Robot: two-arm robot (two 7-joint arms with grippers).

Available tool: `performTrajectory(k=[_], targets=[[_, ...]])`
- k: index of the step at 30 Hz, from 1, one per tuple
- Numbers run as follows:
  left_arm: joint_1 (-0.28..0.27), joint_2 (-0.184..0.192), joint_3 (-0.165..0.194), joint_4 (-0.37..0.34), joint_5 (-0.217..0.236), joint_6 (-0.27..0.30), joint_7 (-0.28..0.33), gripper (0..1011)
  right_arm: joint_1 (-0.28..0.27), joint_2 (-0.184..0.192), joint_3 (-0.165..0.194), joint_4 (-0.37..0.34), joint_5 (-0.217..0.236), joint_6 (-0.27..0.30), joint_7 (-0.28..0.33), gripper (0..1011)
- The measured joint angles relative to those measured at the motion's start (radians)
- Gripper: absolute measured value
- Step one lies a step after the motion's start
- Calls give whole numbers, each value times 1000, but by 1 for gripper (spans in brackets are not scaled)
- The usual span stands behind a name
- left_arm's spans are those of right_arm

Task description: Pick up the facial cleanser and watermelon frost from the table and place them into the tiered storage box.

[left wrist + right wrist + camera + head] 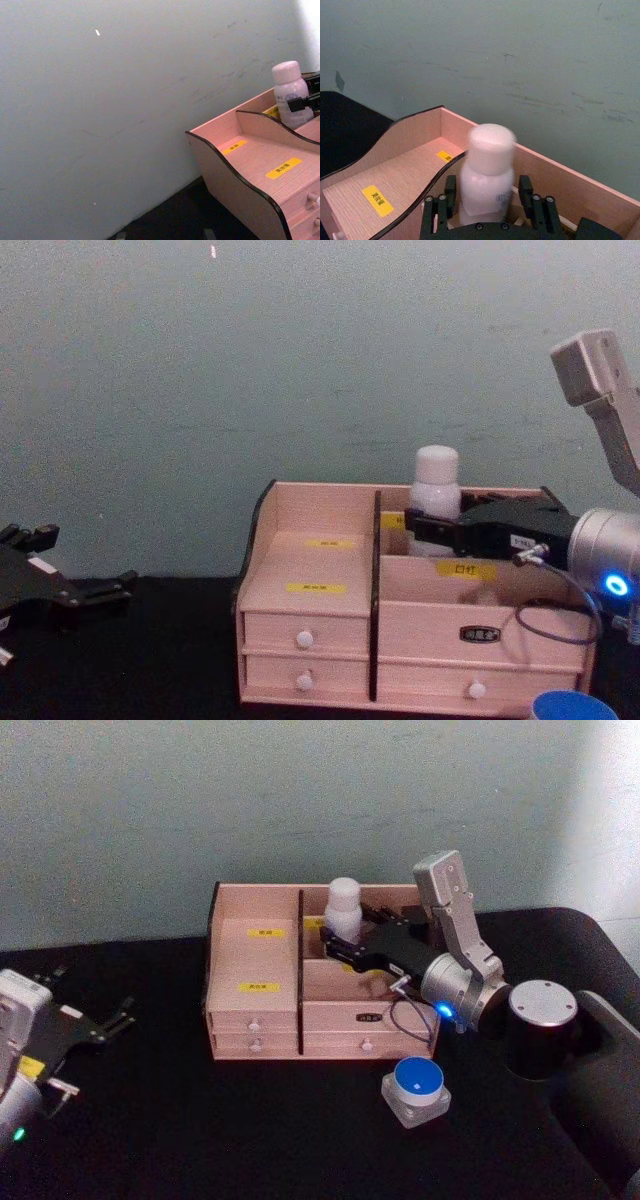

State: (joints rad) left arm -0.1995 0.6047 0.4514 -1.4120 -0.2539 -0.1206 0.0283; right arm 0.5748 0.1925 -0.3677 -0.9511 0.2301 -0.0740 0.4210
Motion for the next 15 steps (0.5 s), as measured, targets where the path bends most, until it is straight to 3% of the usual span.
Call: performTrajectory(k=[9,15], targets=[[0,0,0,0,0,0,0,1001,-1,0,0,0,0,0,0,1002],[0,0,0,0,0,0,0,1001,-1,0,0,0,1,0,0,1000]])
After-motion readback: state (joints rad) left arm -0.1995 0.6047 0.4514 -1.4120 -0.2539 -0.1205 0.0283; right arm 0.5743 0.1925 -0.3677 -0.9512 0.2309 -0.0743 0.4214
